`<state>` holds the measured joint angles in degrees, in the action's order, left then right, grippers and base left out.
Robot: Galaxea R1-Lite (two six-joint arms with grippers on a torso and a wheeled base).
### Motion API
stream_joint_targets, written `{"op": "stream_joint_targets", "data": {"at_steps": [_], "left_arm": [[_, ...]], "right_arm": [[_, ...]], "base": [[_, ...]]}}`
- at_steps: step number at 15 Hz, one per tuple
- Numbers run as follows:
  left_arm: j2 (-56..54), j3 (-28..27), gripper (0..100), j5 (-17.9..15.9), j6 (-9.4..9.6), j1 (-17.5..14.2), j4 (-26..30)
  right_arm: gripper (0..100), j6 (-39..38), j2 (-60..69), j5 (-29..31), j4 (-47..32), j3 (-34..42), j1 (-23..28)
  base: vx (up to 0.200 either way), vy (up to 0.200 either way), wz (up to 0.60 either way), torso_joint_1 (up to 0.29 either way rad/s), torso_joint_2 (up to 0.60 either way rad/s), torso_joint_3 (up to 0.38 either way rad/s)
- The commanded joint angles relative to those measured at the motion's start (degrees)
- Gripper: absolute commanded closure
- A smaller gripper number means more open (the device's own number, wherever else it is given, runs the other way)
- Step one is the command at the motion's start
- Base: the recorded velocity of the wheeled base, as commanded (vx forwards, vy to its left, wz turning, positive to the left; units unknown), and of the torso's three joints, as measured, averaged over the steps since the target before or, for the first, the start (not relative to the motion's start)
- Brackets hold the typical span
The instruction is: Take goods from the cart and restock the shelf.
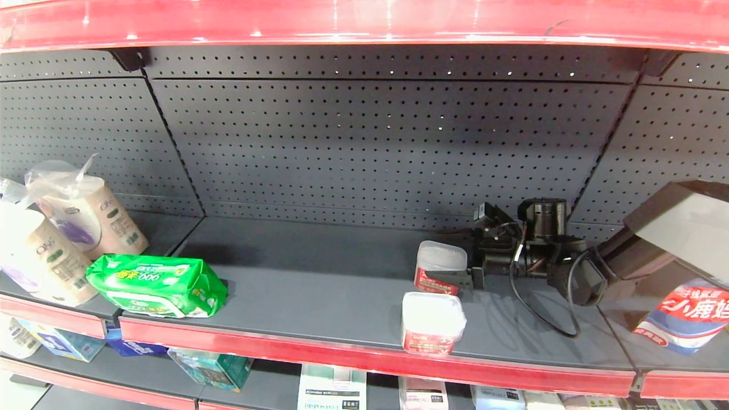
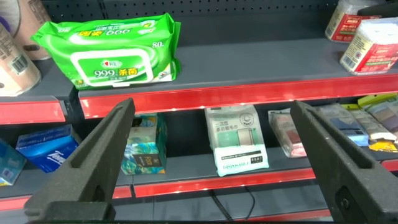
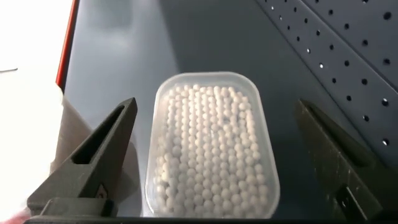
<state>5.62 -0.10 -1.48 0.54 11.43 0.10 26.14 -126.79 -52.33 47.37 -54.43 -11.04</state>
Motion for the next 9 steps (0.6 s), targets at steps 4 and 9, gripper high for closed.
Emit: {"op": "stream_joint_targets", "data": {"at_steps": [4, 9], "left_arm": [[0.09, 0.01, 0, -0.02, -0.01, -0.01, -0.01], [0.09, 0.01, 0, -0.02, -0.01, -0.01, -0.01]], "right_arm": [[0, 1.46, 1.29, 0.3, -0.09, 3.19, 1.29], [0, 2.08, 1.37, 1.97, -0.09, 4.25, 2.26]], "base": [[0.0, 0.0, 0.0, 0.0, 0.0, 0.0], [0.0, 0.0, 0.0, 0.0, 0.0, 0.0]]}}
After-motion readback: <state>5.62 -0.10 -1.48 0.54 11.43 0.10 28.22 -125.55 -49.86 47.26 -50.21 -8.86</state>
